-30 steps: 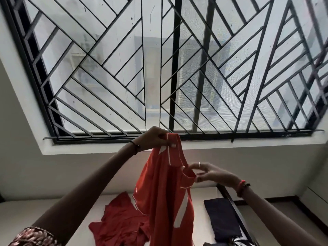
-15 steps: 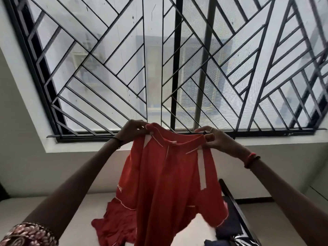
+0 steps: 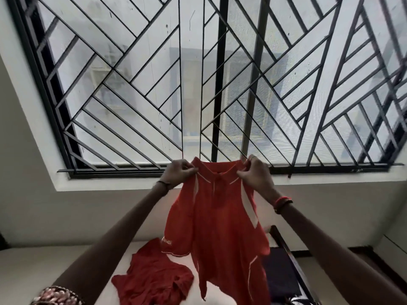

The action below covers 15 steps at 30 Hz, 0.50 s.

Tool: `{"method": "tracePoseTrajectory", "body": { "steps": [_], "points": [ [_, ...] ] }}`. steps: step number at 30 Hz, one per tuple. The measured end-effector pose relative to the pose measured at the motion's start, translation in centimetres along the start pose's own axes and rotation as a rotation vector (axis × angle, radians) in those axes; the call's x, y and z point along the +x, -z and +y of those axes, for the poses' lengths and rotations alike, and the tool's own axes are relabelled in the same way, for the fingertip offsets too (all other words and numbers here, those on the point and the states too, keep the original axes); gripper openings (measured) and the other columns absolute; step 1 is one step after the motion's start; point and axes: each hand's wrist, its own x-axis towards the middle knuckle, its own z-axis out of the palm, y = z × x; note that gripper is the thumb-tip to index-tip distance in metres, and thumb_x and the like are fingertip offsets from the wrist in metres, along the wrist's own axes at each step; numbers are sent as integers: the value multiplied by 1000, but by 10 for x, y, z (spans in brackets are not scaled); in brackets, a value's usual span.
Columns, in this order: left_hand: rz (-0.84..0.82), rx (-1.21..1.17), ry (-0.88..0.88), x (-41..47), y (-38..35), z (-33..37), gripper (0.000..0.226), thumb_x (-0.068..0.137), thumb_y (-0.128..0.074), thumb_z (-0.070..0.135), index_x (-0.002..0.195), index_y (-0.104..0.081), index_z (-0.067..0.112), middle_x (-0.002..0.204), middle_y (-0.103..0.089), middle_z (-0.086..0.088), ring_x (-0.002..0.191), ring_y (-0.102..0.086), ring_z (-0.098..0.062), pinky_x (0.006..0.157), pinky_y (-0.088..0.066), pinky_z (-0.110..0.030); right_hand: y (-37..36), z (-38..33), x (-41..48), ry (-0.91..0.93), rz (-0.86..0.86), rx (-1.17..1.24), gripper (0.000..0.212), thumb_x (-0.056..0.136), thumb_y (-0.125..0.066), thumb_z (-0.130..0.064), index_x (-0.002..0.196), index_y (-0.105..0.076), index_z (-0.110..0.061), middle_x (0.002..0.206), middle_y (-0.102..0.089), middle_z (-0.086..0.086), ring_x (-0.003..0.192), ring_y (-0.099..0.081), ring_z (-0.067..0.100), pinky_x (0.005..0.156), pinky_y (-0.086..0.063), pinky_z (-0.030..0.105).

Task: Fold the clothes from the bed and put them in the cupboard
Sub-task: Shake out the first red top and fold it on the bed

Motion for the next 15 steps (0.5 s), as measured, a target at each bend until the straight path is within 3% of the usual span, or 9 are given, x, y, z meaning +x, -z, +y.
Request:
{"method": "tracePoseTrajectory", "body": {
  "steps": [4, 6, 8, 11, 13, 15],
  "points": [
    [111, -2, -43, -16, -40, 19, 19, 84, -69, 21, 93, -69, 4, 82, -65, -2, 76, -59, -12, 68, -47, -25, -22, -12, -13, -5, -13, 62, 23, 75, -74, -11, 79, -53, -15, 65, -51, -10, 58, -45, 1, 53, -36, 4],
    [117, -33, -70, -19, -53, 25, 14, 83, -69, 19, 87, -66, 6, 80, -64, 3, 74, -59, -9, 68, -47, -21, -27, -15, -15, -37, -39, 106, 24, 76, -73, -13, 73, -50, -16, 62, -50, -12, 60, -47, 6, 52, -35, 7],
    [121, -35, -101, -21, -61, 28, 13, 82, -70, 19, 78, -60, 12, 70, -58, 8, 64, -52, -4, 57, -39, -10, -30, -18, -16, -73, -61, 141, 21, 79, -72, -15, 71, -53, -17, 63, -53, -9, 63, -50, 9, 51, -35, 9],
    [108, -37, -117, -21, -63, 28, 19, 81, -70, 22, 82, -62, 5, 71, -61, 0, 66, -55, -14, 57, -39, -18, -32, -17, -15, -89, -98, 262, 7, 83, -69, -16, 81, -62, -17, 78, -63, -1, 75, -59, 13, 64, -45, 20],
    [81, -66, -141, -20, -59, 27, 27, 76, -70, 27, 90, -65, 5, 80, -67, -7, 75, -62, -20, 67, -47, -30, -33, -12, -12, -119, -174, 393, 10, 87, -66, -20, 78, -60, -21, 83, -66, 2, 79, -61, 15, 77, -52, 37],
    [26, -110, -179, -22, -55, 28, 38, 69, -63, 35, 97, -66, 9, 87, -70, -4, 80, -65, -16, 73, -50, -30, -31, -11, -12, -139, -268, 515, 18, 87, -64, -35, 80, -59, -20, 82, -65, 5, 77, -60, 17, 81, -52, 45]
  ]
}}
